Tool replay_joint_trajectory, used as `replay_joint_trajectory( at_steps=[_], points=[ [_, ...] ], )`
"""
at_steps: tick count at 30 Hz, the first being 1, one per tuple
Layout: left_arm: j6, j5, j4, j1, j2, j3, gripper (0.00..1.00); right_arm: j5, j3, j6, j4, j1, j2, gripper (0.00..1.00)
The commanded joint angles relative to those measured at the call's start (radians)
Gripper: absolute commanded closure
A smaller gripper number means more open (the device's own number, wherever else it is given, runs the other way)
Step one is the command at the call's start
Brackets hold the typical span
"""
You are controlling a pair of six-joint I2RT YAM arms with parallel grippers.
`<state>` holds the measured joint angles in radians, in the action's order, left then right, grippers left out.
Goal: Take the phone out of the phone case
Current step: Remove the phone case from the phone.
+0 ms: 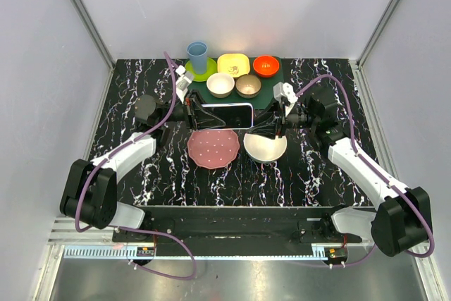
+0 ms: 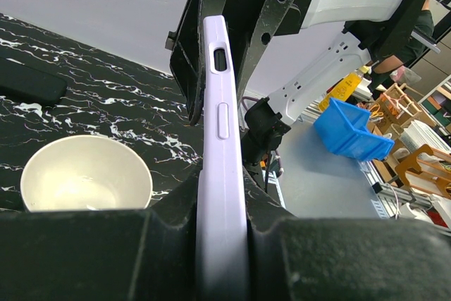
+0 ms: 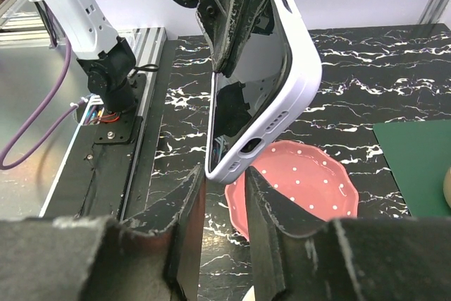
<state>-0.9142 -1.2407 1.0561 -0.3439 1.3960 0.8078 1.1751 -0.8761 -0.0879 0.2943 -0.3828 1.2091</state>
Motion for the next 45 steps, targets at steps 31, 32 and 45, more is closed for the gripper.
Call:
replay_joint_trajectory(
  at_steps=[31, 32, 45],
  points=[
    [0.003, -0.062, 0.087, -0.064, 0.011, 0.082, 1.0, -0.089, 0.028, -0.153, 0.009, -0.01, -0.039, 0.96],
    [0.002, -0.063, 0.087, -0.064, 0.011, 0.082, 1.0, -0.091, 0.026, -0.156, 0.005, -0.013, -0.037, 0.96],
    [0.005, -0.066, 0.082, -0.066, 0.011, 0.085, 1.0, -0.137, 0.02, -0.19, -0.026, -0.011, -0.036, 0.95]
  ],
)
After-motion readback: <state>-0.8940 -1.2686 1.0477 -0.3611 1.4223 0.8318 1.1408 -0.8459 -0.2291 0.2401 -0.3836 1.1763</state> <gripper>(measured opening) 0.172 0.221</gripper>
